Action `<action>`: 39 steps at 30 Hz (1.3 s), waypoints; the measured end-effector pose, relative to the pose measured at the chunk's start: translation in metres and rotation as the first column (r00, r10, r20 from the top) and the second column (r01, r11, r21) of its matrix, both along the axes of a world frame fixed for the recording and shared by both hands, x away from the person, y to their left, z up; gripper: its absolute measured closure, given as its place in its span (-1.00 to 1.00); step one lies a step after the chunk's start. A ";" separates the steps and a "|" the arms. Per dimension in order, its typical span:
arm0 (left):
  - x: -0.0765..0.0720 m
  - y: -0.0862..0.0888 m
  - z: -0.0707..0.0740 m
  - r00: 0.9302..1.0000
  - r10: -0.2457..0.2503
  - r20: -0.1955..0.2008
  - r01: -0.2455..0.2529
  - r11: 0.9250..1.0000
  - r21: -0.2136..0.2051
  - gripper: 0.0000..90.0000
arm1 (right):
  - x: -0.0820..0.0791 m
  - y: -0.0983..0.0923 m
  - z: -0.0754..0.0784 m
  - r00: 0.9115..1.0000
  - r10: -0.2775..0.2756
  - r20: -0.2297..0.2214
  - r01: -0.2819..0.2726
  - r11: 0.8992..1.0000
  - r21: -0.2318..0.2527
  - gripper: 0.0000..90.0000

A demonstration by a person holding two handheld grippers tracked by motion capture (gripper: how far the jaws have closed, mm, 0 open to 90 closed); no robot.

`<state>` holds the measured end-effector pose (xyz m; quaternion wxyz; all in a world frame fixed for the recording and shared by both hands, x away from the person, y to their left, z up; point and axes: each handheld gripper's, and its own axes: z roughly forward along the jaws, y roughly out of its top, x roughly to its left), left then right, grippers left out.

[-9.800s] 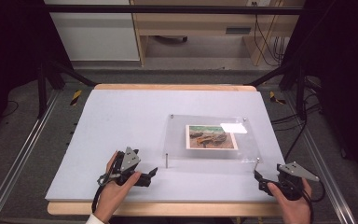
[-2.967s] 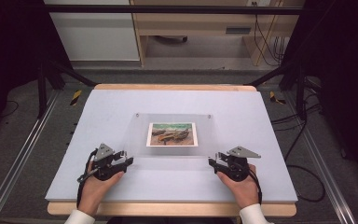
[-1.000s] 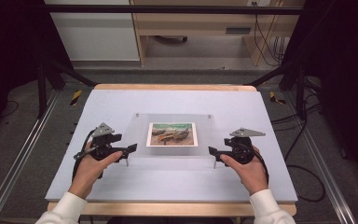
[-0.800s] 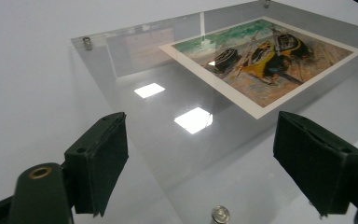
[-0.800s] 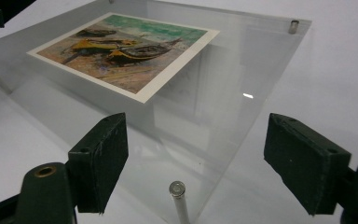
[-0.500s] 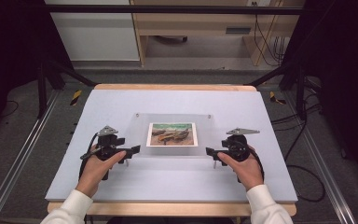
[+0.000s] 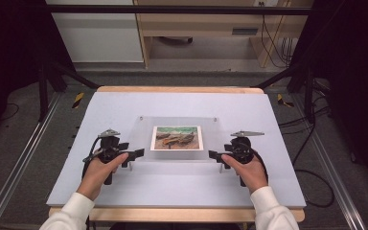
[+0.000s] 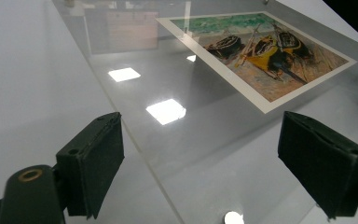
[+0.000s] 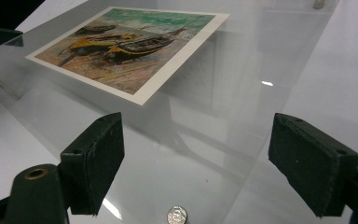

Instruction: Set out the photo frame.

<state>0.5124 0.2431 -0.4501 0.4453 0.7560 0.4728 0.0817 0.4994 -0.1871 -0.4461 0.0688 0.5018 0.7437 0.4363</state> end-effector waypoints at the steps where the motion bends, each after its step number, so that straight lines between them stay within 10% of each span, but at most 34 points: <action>1: 0.000 0.000 -0.001 1.000 0.003 -0.007 -0.003 1.000 -0.007 -0.70 | 0.000 0.000 0.000 1.000 0.000 -0.002 0.000 1.000 0.003 -0.59; 13: 0.003 0.001 -0.007 0.997 -0.020 -0.070 0.013 0.996 -0.087 -0.72 | 0.005 -0.006 -0.004 0.997 0.000 -0.076 0.005 0.998 0.065 -0.60; 30: 0.004 0.000 -0.004 0.996 -0.009 -0.088 0.003 0.998 -0.069 -0.66 | 0.003 -0.004 -0.006 0.995 -0.010 -0.094 0.020 0.995 0.099 -0.54; 39: 0.010 -0.011 0.010 1.000 0.016 -0.016 -0.016 1.000 -0.023 -0.47 | 0.006 -0.010 0.003 0.998 -0.041 -0.036 0.043 0.998 0.046 -0.43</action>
